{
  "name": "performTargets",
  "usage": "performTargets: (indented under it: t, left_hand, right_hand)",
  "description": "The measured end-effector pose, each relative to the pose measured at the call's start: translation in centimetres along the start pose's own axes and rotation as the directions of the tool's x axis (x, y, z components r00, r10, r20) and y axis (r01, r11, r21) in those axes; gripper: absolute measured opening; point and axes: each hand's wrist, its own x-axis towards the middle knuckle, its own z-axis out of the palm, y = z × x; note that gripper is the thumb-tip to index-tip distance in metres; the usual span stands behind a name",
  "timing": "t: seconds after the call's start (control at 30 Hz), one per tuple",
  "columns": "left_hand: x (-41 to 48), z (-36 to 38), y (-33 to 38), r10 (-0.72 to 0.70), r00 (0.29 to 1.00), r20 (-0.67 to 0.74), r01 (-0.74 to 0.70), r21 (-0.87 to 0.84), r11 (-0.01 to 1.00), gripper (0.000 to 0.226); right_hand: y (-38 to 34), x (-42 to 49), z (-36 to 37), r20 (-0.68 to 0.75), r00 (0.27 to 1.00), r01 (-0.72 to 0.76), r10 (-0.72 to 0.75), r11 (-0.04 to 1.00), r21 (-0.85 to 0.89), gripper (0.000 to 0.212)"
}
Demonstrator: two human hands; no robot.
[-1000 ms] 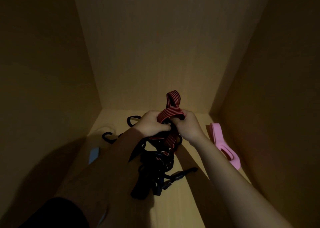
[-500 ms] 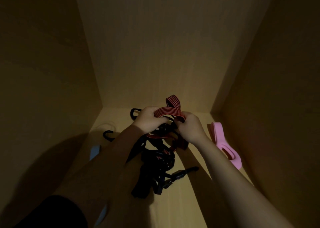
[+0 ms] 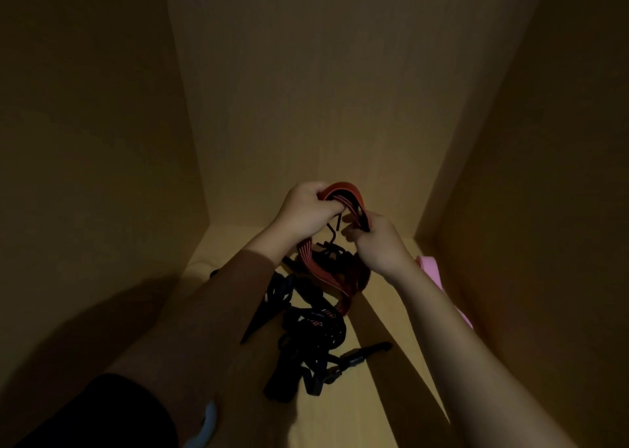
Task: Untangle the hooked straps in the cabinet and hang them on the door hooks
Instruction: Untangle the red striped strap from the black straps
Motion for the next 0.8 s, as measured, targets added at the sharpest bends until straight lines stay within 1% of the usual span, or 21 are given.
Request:
performTargets:
  t: [0.07, 0.1, 0.13, 0.2, 0.23, 0.27, 0.3, 0.37, 0.4, 0.47, 0.53, 0.6, 0.67, 0.73, 0.8]
  left_hand:
    - [0.3, -0.5, 1.6, 0.033, 0.999, -0.034, -0.033, 0.01, 0.999, 0.013]
    - [0.4, -0.7, 2.4, 0.049, 0.998, -0.043, -0.049, 0.009, 0.999, 0.017]
    - [0.5, -0.8, 3.0, 0.063, 0.997, -0.041, -0.063, -0.004, 0.998, 0.019]
    - [0.6, -0.7, 4.0, 0.069, 0.997, -0.019, -0.07, -0.054, 0.996, 0.021]
    - [0.5, -0.5, 4.3, 0.073, 0.997, -0.016, -0.074, -0.067, 0.995, 0.024]
    - [0.4, -0.3, 4.5, 0.079, 0.997, -0.022, -0.08, -0.073, 0.994, 0.027]
    - [0.3, -0.1, 4.6, 0.08, 0.996, -0.032, -0.082, -0.078, 0.994, 0.028]
    - [0.3, 0.2, 4.5, 0.069, 0.997, -0.044, -0.074, -0.117, 0.99, 0.027]
    - [0.2, 0.2, 4.3, 0.057, 0.997, -0.046, -0.063, -0.143, 0.988, 0.028]
    - [0.0, -0.1, 3.9, 0.027, 0.999, -0.035, -0.033, -0.192, 0.981, 0.032]
    - [-0.6, -0.5, 3.2, 0.012, 1.0, 0.016, -0.008, -0.255, 0.967, 0.037]
    - [-1.2, -0.8, 1.8, -0.005, 0.994, 0.106, 0.04, -0.33, 0.943, 0.038]
    - [-1.8, -0.8, -0.1, -0.053, 0.976, 0.213, 0.132, -0.376, 0.917, 0.031]
    - [-2.4, -0.5, -2.1, -0.123, 0.949, 0.291, 0.232, -0.376, 0.897, 0.03]
    - [-2.6, 0.0, -3.7, -0.212, 0.93, 0.3, 0.304, -0.307, 0.902, 0.04]
  right_hand:
    - [-1.3, -0.1, -0.6, -0.055, 0.998, 0.03, -0.024, 0.992, 0.121, 0.018]
    - [-1.7, -0.3, -0.8, -0.049, 0.998, 0.045, -0.037, 0.982, 0.185, 0.017]
    - [-2.2, -0.6, -1.0, -0.023, 0.998, 0.054, -0.05, 0.97, 0.236, 0.014]
    - [-2.7, -1.2, -0.7, 0.084, 0.994, 0.051, -0.077, 0.961, 0.27, 0.009]
    - [-2.8, -1.4, -0.3, 0.129, 0.988, 0.047, -0.085, 0.962, 0.269, 0.009]
    - [-2.7, -1.5, 0.2, 0.143, 0.986, 0.047, -0.087, 0.963, 0.266, 0.013]
    - [-2.6, -1.5, 0.7, 0.121, 0.989, 0.055, -0.09, 0.963, 0.265, 0.014]
    - [-2.5, -1.4, 1.3, 0.03, 0.996, 0.072, -0.084, 0.958, 0.278, 0.008]
    - [-2.5, -1.5, 1.4, -0.005, 0.997, 0.07, -0.071, 0.958, 0.279, 0.008]
    - [-2.3, -1.5, 1.3, -0.035, 0.998, 0.055, -0.048, 0.96, 0.274, 0.015]
    - [-2.2, -1.6, 1.1, -0.046, 0.998, 0.061, -0.051, 0.961, 0.27, 0.015]
    - [-2.5, -1.6, 1.0, -0.065, 0.996, 0.071, -0.054, 0.956, 0.285, 0.014]
    - [-2.9, -1.6, 0.8, -0.094, 0.994, 0.085, -0.059, 0.947, 0.31, 0.013]
    - [-3.2, -1.4, 0.5, -0.115, 0.992, 0.095, -0.061, 0.944, 0.317, 0.013]
    - [-3.2, -1.3, 0.3, -0.131, 0.99, 0.093, -0.054, 0.947, 0.307, 0.017]
